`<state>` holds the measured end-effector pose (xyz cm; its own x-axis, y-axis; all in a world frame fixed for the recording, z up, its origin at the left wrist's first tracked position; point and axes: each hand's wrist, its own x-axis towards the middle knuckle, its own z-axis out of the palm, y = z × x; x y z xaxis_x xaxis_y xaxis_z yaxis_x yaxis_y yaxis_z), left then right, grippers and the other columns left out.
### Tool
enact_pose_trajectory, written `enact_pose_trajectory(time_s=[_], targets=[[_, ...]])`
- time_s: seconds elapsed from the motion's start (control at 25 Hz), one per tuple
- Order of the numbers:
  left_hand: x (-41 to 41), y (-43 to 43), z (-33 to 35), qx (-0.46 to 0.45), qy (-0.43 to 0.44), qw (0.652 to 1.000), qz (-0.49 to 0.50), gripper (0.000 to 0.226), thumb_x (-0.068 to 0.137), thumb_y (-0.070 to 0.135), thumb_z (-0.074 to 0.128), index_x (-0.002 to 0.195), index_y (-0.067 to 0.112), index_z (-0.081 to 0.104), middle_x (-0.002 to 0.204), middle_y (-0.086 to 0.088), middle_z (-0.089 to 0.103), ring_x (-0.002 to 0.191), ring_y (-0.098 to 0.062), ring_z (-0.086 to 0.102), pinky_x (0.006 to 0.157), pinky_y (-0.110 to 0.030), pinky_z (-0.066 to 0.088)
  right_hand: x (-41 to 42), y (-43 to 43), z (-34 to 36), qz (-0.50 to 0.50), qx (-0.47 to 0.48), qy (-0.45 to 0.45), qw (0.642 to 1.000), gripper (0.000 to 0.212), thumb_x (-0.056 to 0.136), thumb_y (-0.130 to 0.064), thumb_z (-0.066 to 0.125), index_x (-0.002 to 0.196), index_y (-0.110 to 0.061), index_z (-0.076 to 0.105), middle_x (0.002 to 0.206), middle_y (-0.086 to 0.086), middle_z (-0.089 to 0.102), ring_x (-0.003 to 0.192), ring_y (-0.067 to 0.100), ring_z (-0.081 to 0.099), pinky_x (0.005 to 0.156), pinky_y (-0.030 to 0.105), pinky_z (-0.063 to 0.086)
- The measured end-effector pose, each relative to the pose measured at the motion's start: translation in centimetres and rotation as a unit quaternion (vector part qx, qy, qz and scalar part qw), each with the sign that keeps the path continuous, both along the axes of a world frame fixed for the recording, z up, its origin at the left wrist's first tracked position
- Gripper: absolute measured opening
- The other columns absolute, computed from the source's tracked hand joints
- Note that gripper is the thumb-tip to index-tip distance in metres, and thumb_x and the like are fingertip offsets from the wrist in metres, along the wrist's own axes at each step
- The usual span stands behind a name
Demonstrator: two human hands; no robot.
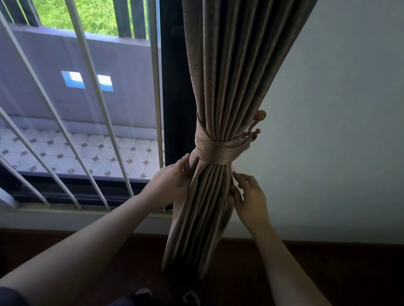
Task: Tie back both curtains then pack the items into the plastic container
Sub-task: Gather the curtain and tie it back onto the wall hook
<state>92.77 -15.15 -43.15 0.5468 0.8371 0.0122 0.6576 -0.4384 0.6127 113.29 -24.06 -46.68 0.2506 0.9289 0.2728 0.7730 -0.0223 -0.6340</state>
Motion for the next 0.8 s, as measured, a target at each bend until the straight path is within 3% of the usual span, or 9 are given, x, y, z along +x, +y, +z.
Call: enact_pose_trajectory(time_s=[0.08, 0.2, 0.32, 0.44, 0.64, 0.8], targets=[[0.8, -0.1, 0.1, 0.028, 0.073, 0.997, 0.026, 0.07, 0.089, 0.014, 0.052, 0.149, 0.011, 0.017, 0.122, -0.016, 0.06, 0.103, -0.034, 0.059, 0.073, -0.033, 0.043, -0.4, -0.2, -0.2, -0.03, -0.001, 0.011, 0.999, 0.045, 0.086, -0.019, 0.058, 0.131, -0.01, 0.053, 0.113, 0.013, 0.057, 0.083, 0.019, 0.062, 0.078, 0.043, 0.055], [1.4, 0.1, 0.0, 0.098, 0.145, 0.983, 0.059, 0.058, 0.093, 0.012, 0.044, 0.147, 0.005, 0.023, 0.113, -0.016, 0.063, 0.097, -0.036, 0.062, 0.072, -0.038, 0.046, -1.1, -0.5, -0.3, -0.041, 0.018, 0.02, 0.999, 0.057, 0.079, -0.036, 0.056, 0.13, -0.009, 0.053, 0.104, 0.007, 0.062, 0.078, 0.015, 0.062, 0.074, 0.03, 0.052], [1.5, 0.0, -0.7, 0.135, 0.192, 0.972, 0.024, 0.047, 0.096, 0.006, 0.035, 0.142, 0.004, 0.031, 0.109, -0.015, 0.065, 0.094, -0.038, 0.063, 0.072, -0.038, 0.046, -0.9, 0.0, -0.8, -0.044, 0.049, -0.058, 0.996, 0.036, 0.083, -0.024, 0.057, 0.112, -0.006, 0.066, 0.084, 0.011, 0.07, 0.067, 0.026, 0.067, 0.062, 0.029, 0.051], [1.3, 0.1, -1.3, 0.138, 0.198, 0.97, 0.002, 0.032, 0.096, 0.003, 0.032, 0.126, 0.002, 0.043, 0.102, -0.018, 0.067, 0.09, -0.039, 0.064, 0.068, -0.037, 0.043, -0.8, 0.9, -1.5, -0.038, 0.051, -0.104, 0.993, 0.02, 0.079, -0.009, 0.06, 0.095, -0.004, 0.071, 0.066, 0.013, 0.068, 0.053, 0.031, 0.063, 0.051, 0.027, 0.046], [0.9, 1.0, -1.8, 0.101, 0.177, 0.979, 0.001, 0.026, 0.095, 0.002, 0.032, 0.117, 0.002, 0.046, 0.095, -0.021, 0.066, 0.087, -0.04, 0.063, 0.065, -0.037, 0.043, -1.0, 1.8, -1.1, -0.018, -0.013, -0.086, 0.996, 0.01, 0.083, -0.007, 0.06, 0.075, -0.004, 0.066, 0.065, 0.016, 0.065, 0.056, 0.035, 0.061, 0.055, 0.024, 0.033], [0.7, 1.4, -1.5, 0.108, 0.199, 0.974, -0.014, 0.044, 0.097, 0.004, 0.031, 0.141, 0.003, 0.031, 0.113, -0.019, 0.063, 0.097, -0.038, 0.063, 0.078, -0.04, 0.05, -0.3, 1.7, 0.3, 0.021, -0.11, -0.105, 0.988, 0.017, 0.088, -0.009, 0.053, 0.074, -0.005, 0.06, 0.078, 0.015, 0.065, 0.071, 0.033, 0.062, 0.059, 0.026, 0.031]])
